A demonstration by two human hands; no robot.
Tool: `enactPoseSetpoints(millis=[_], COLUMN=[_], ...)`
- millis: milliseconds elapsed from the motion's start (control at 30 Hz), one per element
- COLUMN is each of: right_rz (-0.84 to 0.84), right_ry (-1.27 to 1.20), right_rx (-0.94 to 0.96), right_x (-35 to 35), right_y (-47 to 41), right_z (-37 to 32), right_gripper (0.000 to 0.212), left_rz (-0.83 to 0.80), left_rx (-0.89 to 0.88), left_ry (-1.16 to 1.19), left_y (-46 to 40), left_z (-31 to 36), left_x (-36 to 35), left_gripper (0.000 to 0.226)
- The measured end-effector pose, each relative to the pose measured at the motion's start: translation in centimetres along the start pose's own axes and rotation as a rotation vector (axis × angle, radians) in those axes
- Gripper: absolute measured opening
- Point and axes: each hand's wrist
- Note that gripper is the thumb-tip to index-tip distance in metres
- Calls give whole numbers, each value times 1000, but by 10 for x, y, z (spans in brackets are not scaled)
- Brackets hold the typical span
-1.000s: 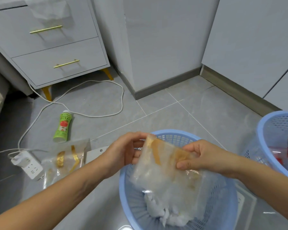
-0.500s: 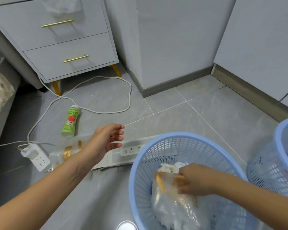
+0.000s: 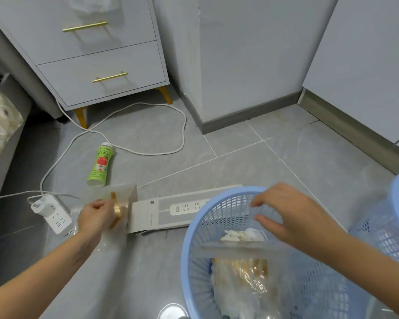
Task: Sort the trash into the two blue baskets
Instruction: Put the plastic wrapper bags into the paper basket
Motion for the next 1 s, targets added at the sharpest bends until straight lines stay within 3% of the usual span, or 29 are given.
enactPoseSetpoints(millis=[100, 167, 267, 300, 400, 467, 600, 767, 867, 1000], right_rz=[128, -8, -228, -243, -149, -98, -32, 13, 25, 23], right_ry=[124, 96, 37, 50, 37, 22, 47, 40, 39, 16], right_rx=[-95, -262, -366, -361, -369, -423, -492, -559, -560, -590], right_x=[2, 6, 4, 3, -2, -4, -6, -6, -5, -5], right_y=[-7, -13, -18, -19, -20, -19, -22, -27, -32, -33], right_z=[15, 24, 33, 35, 42, 50, 69, 85, 86, 82], right_gripper=[42, 54, 31, 35, 41, 41, 43, 43, 45, 41], left_rz=[249, 312, 206, 141, -26, -38, -12, -162, -181, -309], left_rx=[104, 204, 350, 345, 272, 224, 197, 102, 56, 84], left_ry=[-294, -384, -299, -236, -76, -18, -105, -72, 96, 513], left_y=[-15, -24, -49, -54, -31, -31, -35, -37, -34, -33], left_z=[-16, -24, -54, -61, -47, -52, -52, -43, -24, 26], left_x=[10, 20, 35, 38, 39, 35, 36, 36, 30, 29], left_gripper=[55, 83, 102, 94, 45, 29, 31, 27, 24, 21])
Point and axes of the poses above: each hand's wrist, its own y-axis away from the middle knuckle, its own x-axis out of the back of the hand, z = x × y, and after that the axes turned 1 degree about -y, right-handed
